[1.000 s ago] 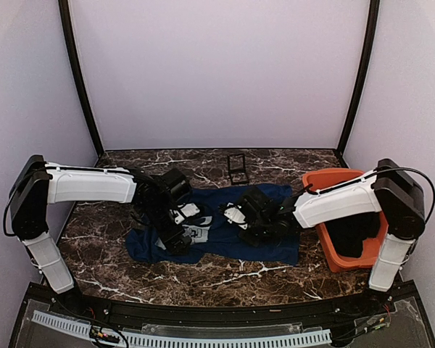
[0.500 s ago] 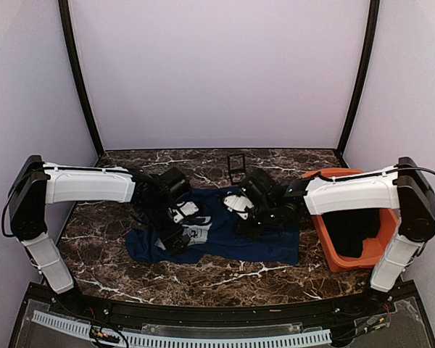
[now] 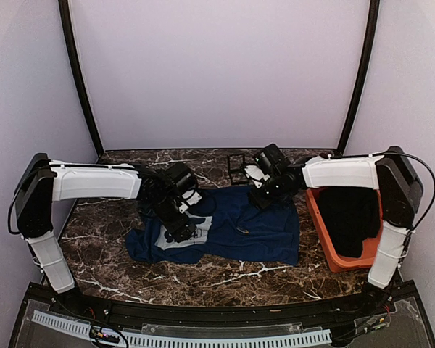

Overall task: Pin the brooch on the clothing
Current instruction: Smooth out the clothing with brooches at the center of the board.

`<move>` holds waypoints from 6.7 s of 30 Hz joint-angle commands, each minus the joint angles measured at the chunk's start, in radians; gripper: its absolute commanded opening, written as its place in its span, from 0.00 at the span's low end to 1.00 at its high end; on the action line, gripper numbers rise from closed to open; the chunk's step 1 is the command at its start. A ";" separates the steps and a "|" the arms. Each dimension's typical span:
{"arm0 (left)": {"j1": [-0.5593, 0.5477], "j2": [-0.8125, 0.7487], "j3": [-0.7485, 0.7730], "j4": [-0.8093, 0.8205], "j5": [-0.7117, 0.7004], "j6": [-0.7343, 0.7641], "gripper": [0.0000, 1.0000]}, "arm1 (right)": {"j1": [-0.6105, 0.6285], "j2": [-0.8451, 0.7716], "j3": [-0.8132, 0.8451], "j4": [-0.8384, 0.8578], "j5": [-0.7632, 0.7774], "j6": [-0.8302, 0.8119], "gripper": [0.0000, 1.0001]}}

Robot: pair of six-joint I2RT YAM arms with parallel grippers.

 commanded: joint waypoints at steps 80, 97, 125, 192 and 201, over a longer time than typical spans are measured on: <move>0.172 0.562 0.695 0.036 -0.016 0.098 0.99 | 0.125 -0.063 -0.319 -0.157 -0.032 0.312 0.45; 0.172 0.642 0.730 -0.006 -0.139 0.148 0.99 | 0.152 -0.307 -0.414 -0.475 -0.110 0.424 0.38; 0.213 0.117 0.302 -0.020 -0.163 0.079 0.99 | 0.160 -0.063 -0.021 -0.381 0.088 0.308 0.44; 0.331 -0.105 0.069 0.020 -0.088 0.025 0.99 | 0.162 0.030 0.068 -0.273 0.037 0.255 0.45; 0.331 -0.211 0.013 0.017 -0.068 0.027 0.99 | 0.167 0.095 0.028 -0.233 -0.018 0.242 0.44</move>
